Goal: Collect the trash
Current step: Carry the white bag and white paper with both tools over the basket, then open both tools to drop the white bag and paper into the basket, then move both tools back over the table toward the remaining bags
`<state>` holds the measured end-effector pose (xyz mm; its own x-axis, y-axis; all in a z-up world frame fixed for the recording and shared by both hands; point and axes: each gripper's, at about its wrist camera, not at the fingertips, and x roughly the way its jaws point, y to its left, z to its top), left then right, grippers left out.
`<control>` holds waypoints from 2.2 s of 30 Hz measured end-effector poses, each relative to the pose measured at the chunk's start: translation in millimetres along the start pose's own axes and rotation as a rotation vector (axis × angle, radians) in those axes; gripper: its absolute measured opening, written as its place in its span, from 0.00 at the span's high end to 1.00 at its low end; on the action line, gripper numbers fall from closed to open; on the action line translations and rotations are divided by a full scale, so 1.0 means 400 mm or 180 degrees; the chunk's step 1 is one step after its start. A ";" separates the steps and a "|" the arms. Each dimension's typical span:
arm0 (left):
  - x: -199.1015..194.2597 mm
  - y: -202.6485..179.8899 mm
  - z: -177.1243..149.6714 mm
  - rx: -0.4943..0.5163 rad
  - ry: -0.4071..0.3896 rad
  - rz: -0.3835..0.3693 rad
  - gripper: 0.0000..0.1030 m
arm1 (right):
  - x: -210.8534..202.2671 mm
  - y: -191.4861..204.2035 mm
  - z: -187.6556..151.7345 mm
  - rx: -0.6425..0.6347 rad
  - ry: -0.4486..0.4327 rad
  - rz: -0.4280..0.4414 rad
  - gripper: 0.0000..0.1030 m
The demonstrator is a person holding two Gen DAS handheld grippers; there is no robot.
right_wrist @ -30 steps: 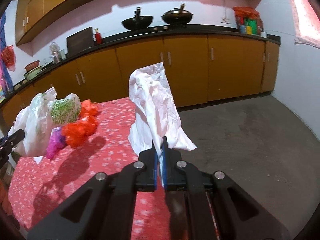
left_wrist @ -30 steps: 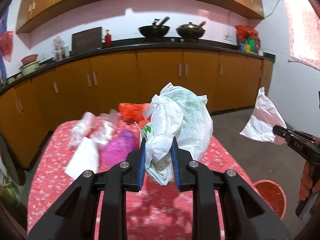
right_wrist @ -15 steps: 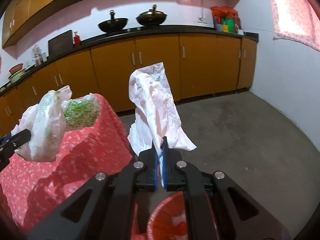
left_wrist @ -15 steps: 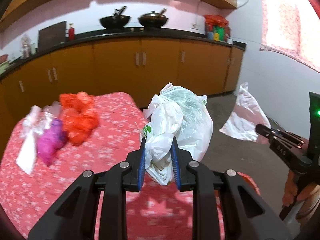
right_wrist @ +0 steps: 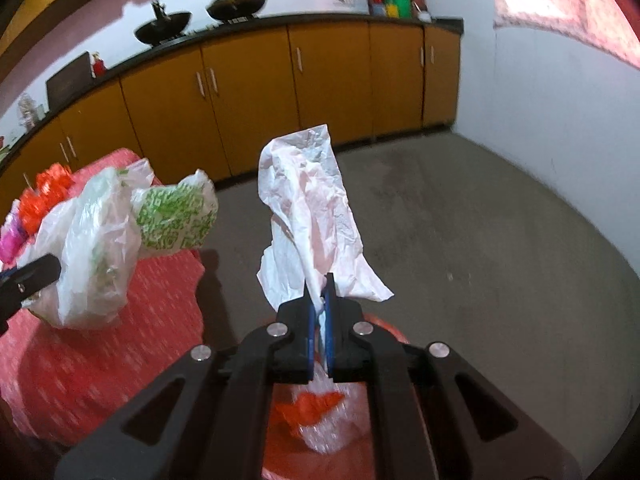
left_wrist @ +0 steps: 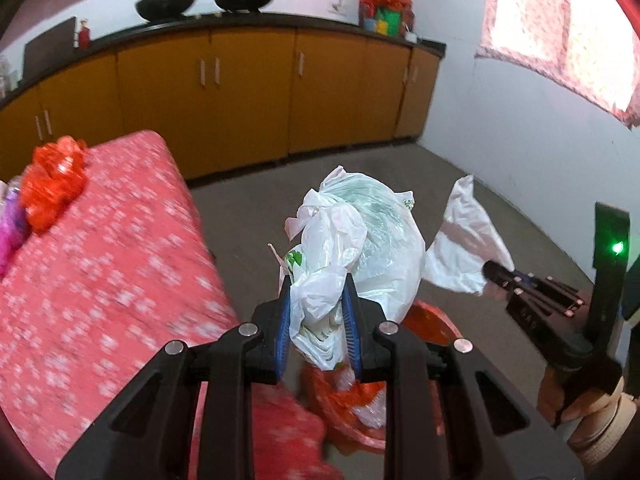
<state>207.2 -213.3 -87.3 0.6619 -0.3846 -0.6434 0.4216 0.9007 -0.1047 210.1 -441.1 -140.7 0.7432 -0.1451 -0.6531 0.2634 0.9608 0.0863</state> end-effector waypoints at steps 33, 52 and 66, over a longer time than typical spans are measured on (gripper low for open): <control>0.195 -0.150 -0.111 0.0365 0.0647 -0.0089 0.72 | 0.128 -0.128 -0.197 0.0337 0.0649 0.0151 0.78; 0.038 -0.013 -0.015 -0.0096 0.0204 -0.0060 0.70 | 0.047 -0.080 -0.107 0.0169 0.0408 0.0233 0.68; -0.189 0.396 0.020 -0.0453 -0.0257 0.0798 0.63 | -0.034 0.313 0.122 -0.0373 0.0030 0.0941 0.67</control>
<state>229.0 -43.1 -49.0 0.7839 -0.1562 -0.6009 0.1514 0.9867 -0.0590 263.1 -330.2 -84.4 0.7712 0.1460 -0.6196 -0.0361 0.9818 0.1864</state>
